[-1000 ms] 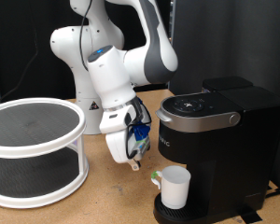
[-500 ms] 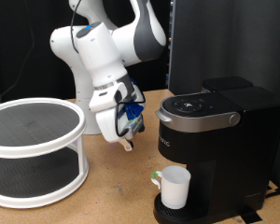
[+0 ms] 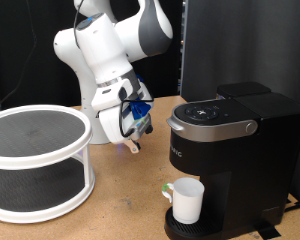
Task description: Make a cup of coffee with the keurig machine
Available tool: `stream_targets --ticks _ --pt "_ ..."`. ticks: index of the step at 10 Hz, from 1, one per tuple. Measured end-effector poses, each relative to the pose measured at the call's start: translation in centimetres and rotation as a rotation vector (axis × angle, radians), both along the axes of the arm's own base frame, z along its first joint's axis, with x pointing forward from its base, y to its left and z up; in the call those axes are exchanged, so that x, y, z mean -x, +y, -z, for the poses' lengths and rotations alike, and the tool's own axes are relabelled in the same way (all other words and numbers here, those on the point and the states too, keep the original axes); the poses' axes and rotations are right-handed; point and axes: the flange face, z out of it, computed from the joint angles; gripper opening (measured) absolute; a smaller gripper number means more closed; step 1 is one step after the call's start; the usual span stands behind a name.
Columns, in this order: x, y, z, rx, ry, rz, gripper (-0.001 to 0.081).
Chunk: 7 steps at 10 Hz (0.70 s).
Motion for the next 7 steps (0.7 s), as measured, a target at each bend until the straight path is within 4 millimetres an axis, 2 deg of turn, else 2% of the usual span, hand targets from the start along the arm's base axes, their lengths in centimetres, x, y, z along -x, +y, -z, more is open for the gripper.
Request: stream_targets --ticks 3,7 --pt "-0.6 0.1 -1.6 -0.032 -0.042 0.029 0.0805" --pt "-0.8 0.7 -5.0 -0.064 -0.078 0.034 0.0805"
